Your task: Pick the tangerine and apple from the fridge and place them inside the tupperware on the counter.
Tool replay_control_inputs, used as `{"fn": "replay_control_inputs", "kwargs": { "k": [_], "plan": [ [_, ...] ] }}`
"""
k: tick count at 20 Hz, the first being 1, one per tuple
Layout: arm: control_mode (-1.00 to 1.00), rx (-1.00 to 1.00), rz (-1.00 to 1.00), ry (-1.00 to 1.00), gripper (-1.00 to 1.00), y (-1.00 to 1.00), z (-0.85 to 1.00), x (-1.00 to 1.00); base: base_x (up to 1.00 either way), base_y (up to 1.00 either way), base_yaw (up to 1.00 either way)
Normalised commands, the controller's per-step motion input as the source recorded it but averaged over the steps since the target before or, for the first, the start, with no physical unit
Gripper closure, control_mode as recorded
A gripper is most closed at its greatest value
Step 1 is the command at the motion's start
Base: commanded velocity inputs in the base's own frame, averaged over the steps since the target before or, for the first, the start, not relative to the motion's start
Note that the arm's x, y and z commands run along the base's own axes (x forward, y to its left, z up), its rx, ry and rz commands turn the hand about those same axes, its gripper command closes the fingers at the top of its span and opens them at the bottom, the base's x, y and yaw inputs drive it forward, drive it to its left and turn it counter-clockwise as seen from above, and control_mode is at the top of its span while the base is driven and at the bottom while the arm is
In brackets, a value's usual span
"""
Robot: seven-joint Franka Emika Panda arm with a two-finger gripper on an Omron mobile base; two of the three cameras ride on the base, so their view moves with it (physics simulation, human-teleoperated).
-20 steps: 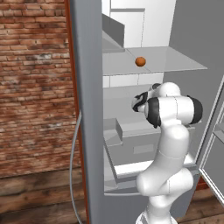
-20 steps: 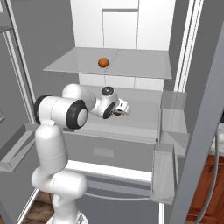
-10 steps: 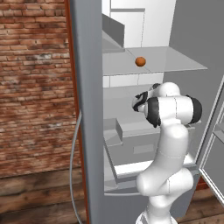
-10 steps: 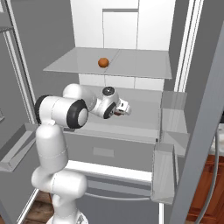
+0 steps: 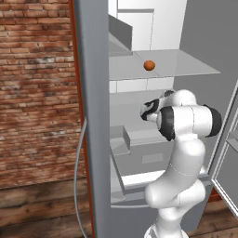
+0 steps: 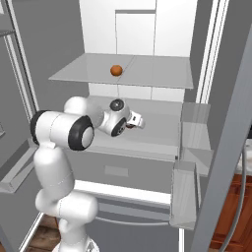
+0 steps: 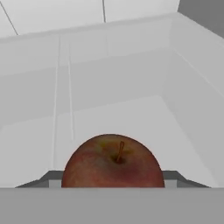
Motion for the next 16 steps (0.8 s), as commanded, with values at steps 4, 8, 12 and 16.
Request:
{"fn": "replay_control_inputs", "kwargs": {
  "k": [4,8,12,16],
  "plan": [
    [-1.0,0.0,-0.02,-0.32,1.0,0.0,0.16,-0.99,0.0,0.0,0.0],
    [-1.0,0.01,0.0,-0.06,1.0,0.0,0.59,-0.92,0.0,0.0,0.0],
    [-1.0,0.0,0.0,0.0,1.0,0.0,0.97,-0.63,0.0,0.0,0.0],
    [-1.0,0.0,0.0,0.03,1.0,-0.02,1.0,-0.61,0.0,0.0,0.0]
  ]
}}
